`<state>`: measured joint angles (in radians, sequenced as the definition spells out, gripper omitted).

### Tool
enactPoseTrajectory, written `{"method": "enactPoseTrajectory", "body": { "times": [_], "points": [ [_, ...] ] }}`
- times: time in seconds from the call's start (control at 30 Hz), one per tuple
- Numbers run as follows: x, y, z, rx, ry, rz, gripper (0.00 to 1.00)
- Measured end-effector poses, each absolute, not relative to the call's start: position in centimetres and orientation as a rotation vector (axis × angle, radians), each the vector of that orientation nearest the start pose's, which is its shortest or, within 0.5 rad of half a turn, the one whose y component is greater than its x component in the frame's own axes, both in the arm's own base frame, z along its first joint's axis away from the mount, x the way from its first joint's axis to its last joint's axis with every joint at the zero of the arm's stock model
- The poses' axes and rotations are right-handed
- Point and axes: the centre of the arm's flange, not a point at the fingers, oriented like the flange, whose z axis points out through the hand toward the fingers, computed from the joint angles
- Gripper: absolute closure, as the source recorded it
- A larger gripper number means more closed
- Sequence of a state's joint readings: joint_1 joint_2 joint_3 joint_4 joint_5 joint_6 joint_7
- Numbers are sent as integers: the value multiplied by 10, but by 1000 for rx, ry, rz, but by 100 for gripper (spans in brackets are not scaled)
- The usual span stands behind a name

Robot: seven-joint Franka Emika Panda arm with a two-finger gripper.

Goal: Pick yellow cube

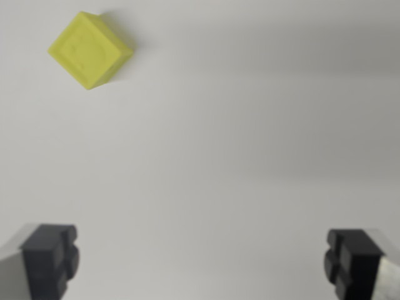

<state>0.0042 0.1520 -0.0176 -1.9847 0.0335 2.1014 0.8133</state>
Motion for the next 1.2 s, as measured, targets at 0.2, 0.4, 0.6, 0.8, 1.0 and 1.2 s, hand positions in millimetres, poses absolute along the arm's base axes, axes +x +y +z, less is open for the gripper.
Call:
{"method": "enactPoseTrajectory", "body": {
  "times": [0.2,0.4,0.6,0.8,1.0,1.2],
  "points": [
    [586,3,372,-2887,1213,63,0],
    [589,11,356,-2916,1141,59,0],
    [593,20,341,-2944,1070,55,0],
    [596,29,326,-2970,997,52,0],
    [600,37,311,-2995,924,48,0],
    [603,46,296,-3018,849,43,0]
  ]
}}
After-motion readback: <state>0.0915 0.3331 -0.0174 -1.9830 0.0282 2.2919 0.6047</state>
